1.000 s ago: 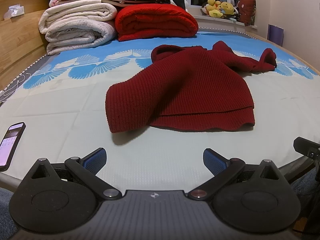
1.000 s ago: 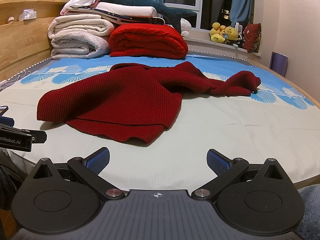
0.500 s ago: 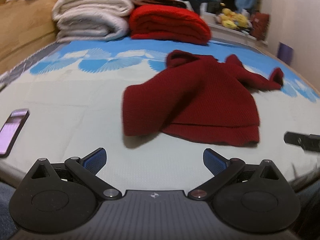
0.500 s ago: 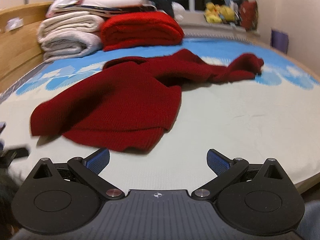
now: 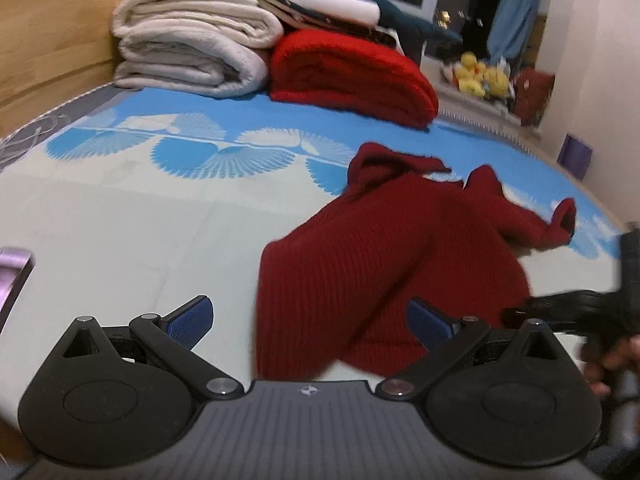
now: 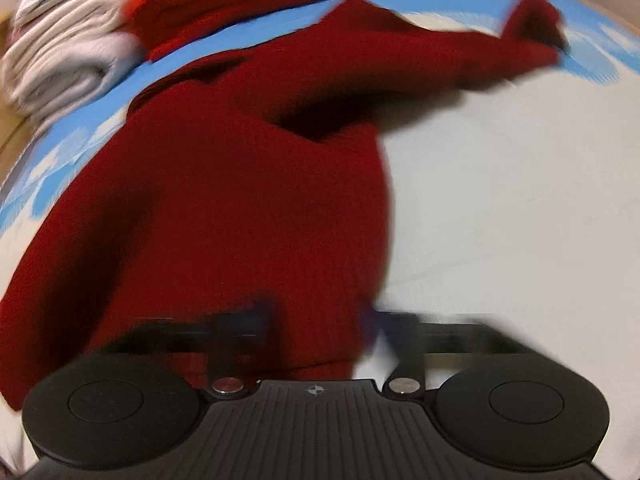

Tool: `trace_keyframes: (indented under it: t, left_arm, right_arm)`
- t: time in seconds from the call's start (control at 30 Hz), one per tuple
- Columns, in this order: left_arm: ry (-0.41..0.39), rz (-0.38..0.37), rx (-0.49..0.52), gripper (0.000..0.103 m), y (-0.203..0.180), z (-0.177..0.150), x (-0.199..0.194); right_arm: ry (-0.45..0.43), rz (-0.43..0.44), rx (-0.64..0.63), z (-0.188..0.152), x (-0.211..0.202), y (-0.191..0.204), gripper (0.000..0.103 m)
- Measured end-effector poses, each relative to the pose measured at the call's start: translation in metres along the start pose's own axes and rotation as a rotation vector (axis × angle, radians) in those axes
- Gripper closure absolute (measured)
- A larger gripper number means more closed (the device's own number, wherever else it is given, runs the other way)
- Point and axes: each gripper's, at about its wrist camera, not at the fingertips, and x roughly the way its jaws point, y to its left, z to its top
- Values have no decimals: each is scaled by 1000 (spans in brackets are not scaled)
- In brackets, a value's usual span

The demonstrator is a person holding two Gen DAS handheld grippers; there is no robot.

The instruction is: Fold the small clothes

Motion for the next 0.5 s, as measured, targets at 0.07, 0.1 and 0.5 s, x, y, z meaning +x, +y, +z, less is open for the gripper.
trace_keyframes:
  t: [0.07,0.1,0.5]
  left_arm:
    - [68,-9,-9,27,-2,12,31]
    - [113,-11,-9,44,-3,15,44]
    - [332,-126,110,95,-3,-4,0]
  right_arm:
    - [-17,36,26,2,-15,-3,87]
    - [-36,58,47,3,-28,-7,88]
    - [4,98,-156,-27,-194,-51,81]
